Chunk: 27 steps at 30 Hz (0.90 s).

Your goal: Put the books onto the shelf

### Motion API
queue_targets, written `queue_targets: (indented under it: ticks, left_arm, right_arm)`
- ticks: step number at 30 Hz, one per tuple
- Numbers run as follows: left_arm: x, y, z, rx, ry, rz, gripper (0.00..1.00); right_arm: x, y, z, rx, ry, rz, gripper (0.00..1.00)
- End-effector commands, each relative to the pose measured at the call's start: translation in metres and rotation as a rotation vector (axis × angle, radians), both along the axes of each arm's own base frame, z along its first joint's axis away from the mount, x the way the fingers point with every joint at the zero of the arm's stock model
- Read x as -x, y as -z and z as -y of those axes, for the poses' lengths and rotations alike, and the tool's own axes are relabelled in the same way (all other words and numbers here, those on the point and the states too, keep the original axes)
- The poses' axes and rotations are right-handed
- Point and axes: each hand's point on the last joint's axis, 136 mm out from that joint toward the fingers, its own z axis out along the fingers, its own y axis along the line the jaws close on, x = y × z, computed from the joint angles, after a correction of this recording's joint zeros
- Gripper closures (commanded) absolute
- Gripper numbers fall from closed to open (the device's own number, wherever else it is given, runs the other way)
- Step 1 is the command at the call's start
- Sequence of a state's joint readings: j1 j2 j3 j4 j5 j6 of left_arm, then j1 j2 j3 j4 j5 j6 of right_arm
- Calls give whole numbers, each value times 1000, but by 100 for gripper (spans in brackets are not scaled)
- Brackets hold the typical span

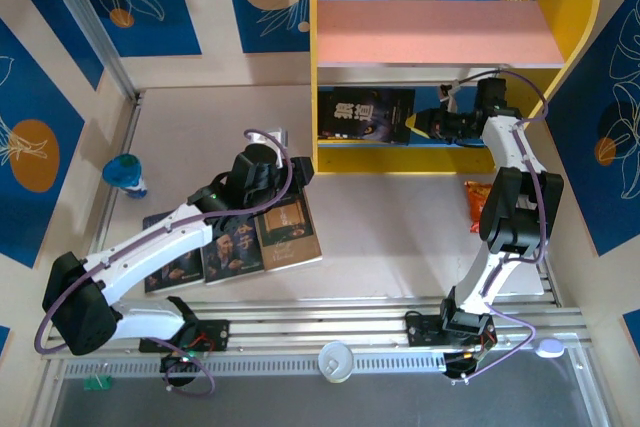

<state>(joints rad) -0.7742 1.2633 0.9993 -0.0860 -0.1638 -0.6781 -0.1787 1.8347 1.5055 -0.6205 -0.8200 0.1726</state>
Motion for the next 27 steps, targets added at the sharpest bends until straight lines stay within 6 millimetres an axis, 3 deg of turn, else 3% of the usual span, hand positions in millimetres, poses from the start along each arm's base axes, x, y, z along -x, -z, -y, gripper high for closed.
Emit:
queue_targets:
  ticks: [1, 6, 14, 19, 27]
  left_arm:
    - [-1, -15, -3, 30, 5, 37, 58]
    - [-2, -15, -2, 31, 9, 36, 58]
    - [-3, -17, -1, 29, 11, 37, 57]
    - [-3, -16, -1, 27, 11, 35, 57]
    - [-3, -16, -1, 23, 11, 34, 57]
  right_arm:
    - [4, -18, -5, -35, -50, 46, 89]
    - [-2, -15, -6, -29, -48, 32, 86]
    - [-15, -5, -10, 14, -26, 4, 67]
    - [-28, 9, -2, 89, 49, -27, 65]
    - [-36, 12, -8, 121, 77, -24, 66]
